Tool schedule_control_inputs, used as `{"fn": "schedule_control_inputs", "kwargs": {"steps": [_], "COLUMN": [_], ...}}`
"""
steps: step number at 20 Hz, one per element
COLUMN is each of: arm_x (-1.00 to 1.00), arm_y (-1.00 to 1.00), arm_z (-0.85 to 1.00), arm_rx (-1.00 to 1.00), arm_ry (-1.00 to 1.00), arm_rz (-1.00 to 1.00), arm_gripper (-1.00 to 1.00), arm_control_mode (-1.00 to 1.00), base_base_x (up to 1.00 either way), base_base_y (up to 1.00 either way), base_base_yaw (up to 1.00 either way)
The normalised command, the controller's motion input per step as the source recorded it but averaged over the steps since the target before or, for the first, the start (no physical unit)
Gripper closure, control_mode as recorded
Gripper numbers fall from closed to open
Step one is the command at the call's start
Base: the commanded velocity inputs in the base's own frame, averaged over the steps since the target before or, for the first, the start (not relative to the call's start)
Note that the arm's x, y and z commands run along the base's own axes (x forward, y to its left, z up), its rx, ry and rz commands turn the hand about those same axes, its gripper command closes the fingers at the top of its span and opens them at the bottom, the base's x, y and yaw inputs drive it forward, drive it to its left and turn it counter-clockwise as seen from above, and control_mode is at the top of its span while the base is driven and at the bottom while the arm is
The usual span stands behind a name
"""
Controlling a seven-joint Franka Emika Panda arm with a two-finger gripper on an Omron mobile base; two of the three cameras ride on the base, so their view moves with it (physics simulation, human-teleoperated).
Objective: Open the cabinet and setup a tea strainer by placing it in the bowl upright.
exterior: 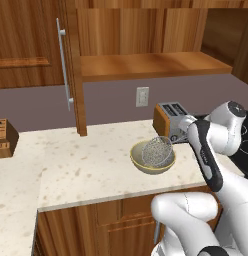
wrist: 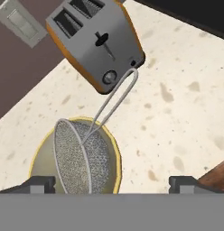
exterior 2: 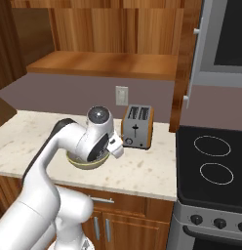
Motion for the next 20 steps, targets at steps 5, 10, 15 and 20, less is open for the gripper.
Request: {"fn": "schedule_control_inputs", "kwargs": {"steps": [5,10,15,20], "arm_x": [0.0,0.0,0.0,0.04], "arm_y": [-0.01,-0.03,-0.01,0.0], "arm_z": [-0.04,-0.02,-0.15,-0.06], "arm_rx": [0.0,0.03,0.08,0.01], "arm_ry": [-0.05,-0.1,-0.01,-0.03], "arm_rz": [-0.25,-0.41,-0.31,-0.04], "arm_gripper": [-1.0,-1.0,-1.0,-1.0], "arm_control_mode": [-1.0,-1.0,-1.0,-1.0], "base_base_x": [0.0,0.0,0.0,0.0], "base_base_y": [0.0,0.0,0.0,0.0], "base_base_yaw": [0.0,0.0,0.0,0.0]}}
